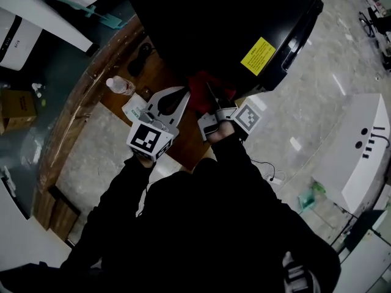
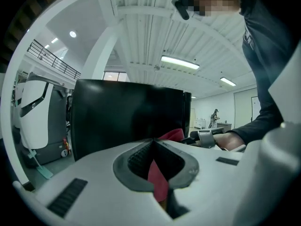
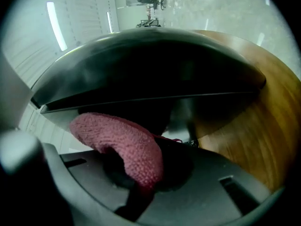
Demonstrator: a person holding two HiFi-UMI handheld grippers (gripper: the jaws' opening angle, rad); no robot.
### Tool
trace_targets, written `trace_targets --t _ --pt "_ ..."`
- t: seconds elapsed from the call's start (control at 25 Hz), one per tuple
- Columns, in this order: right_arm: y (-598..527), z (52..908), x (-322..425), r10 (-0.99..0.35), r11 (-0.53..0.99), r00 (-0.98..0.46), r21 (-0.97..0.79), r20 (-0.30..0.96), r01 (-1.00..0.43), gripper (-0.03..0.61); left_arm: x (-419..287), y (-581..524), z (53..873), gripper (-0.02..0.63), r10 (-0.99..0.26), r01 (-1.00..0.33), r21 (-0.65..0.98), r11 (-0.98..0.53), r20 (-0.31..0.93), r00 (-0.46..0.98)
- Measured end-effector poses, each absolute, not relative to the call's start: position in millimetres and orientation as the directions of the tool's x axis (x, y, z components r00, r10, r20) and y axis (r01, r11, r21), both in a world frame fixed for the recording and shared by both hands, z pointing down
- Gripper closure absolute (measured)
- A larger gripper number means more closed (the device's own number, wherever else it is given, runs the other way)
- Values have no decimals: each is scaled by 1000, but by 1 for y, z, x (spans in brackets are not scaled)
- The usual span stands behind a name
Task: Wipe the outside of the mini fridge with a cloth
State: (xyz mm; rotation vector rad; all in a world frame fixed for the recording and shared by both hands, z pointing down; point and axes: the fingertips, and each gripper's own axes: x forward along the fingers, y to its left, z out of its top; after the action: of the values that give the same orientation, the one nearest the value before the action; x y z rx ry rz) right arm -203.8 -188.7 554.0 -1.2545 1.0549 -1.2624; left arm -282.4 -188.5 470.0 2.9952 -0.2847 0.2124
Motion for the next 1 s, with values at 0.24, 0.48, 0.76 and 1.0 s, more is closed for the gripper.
trace_targets --t 0.24,0.48,0.76,1.0 --pt "-183 625 -201 -981 -175 57 -975 185 139 545 -262 -191 546 607 -136 -177 169 -970 229 964" --pt "-177 699 -196 -964 -251 51 -955 262 159 545 -239 -189 617 607 -94 -163 232 -959 281 955" --pt "-169 781 -191 -930 -349 54 -921 363 172 545 -230 -184 705 607 -92 -199 224 -954 412 906" --pt "-160 819 -186 -903 -412 68 -899 425 151 545 -248 -175 718 607 -99 -227 247 -942 441 892"
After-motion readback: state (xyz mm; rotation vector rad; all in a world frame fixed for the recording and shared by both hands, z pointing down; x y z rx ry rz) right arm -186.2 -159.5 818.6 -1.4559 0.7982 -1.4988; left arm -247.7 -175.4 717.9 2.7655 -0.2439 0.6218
